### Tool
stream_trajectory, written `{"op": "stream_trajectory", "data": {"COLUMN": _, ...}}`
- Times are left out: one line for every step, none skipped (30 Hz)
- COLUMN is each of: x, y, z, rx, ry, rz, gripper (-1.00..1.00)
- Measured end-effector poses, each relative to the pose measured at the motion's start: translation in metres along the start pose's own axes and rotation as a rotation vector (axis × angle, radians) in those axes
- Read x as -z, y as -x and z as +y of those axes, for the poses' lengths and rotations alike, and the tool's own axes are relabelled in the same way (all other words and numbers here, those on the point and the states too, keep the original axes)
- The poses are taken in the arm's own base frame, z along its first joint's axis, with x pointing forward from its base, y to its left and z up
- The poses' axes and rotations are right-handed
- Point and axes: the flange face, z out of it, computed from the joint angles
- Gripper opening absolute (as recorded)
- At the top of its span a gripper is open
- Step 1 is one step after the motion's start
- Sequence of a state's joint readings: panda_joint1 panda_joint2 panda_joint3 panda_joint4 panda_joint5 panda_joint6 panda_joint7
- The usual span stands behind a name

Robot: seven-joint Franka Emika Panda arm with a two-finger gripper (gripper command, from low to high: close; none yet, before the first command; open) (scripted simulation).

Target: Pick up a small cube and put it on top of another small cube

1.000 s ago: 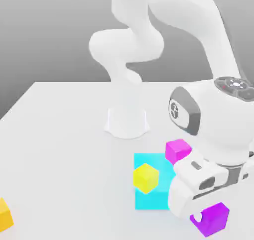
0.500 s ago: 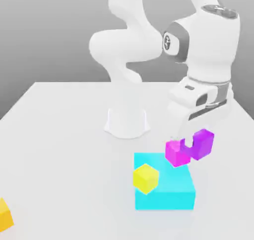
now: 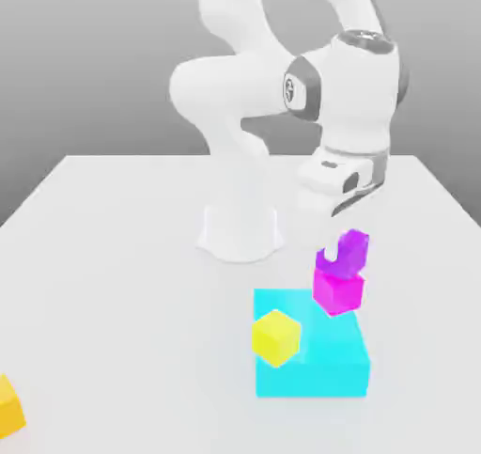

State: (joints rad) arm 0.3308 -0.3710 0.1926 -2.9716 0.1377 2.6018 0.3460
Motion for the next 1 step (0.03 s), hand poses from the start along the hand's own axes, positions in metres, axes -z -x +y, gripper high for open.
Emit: {"op": "stream_trajectory", "data": {"x": 0.0000, "y": 0.0000, "z": 0.0000, "rx": 0.000, "ry": 0.000, "rz": 0.000, "gripper": 1.00}}
